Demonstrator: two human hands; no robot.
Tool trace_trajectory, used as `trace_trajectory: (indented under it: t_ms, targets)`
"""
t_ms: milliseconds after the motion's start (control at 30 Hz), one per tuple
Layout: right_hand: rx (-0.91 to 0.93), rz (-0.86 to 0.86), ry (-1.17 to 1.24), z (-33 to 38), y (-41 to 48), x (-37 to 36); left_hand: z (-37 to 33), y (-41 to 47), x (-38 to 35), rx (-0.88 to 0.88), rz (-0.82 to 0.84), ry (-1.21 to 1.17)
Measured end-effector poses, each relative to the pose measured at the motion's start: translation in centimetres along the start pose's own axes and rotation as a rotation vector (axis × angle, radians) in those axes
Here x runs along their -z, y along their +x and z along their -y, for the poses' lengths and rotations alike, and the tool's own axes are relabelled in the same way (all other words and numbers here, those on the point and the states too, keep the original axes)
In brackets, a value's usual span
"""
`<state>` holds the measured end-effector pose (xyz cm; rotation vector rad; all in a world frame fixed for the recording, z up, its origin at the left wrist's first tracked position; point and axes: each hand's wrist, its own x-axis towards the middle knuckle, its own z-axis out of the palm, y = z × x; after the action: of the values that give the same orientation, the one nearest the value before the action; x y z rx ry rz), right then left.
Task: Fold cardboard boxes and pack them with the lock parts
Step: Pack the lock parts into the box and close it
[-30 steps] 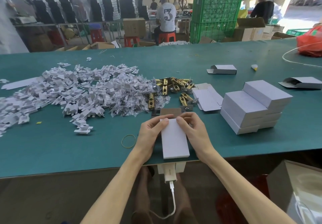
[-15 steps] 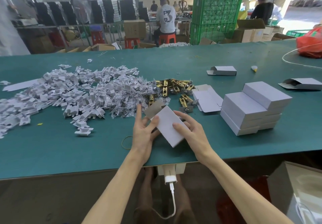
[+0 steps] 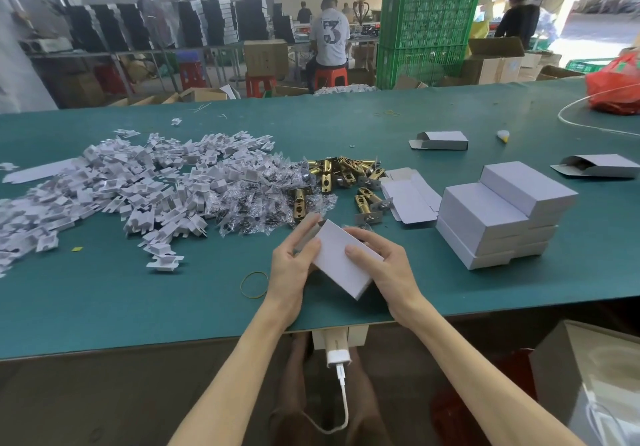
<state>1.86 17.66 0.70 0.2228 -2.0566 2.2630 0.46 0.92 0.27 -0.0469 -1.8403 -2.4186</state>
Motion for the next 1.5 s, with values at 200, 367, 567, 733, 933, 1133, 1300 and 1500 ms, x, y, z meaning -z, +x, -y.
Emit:
trace_trajectory:
  t_ms: [200,367,567,733,933,1133,1300,1500]
  targets:
    - [0.005,-0.01,-0.003,-0.1,0.1,0.0,0.3,0.1,0.1,0.009,-0.028,0.097]
    - [-0.006,-0.021,-0.002,-0.2,0.2,0.0,0.3,0.1,0.1,-0.065,0.014,0.05]
    - [-0.012,-0.032,-0.043,-0.5,0.4,-0.2,0.3,0.1,0.6,-0.08,0.04,0.047]
    - [-0.045,-0.142,-0.091,-0.8,0.7,0.0,-0.1,0.0,-0.1,-0.016,-0.027,-0.002]
    - [-0.054,-0.133,-0.032,-0.6,0.6,0.2,0.5,0.2,0.1,-0.01,-0.049,0.013]
    - [0.009,-0.053,-0.078,-0.4,0.3,0.2,0.5,0.2,0.2,0.001,-0.002,0.075]
    - [-0.002,-0.035,-0.015,0.1,0.0,0.2,0.6,0.3,0.3,0.021,-0.05,0.024]
    - [-0.056,-0.047,0.045,0.4,0.0,0.4,0.8,0.3,0.6,0.05,-0.041,-0.027]
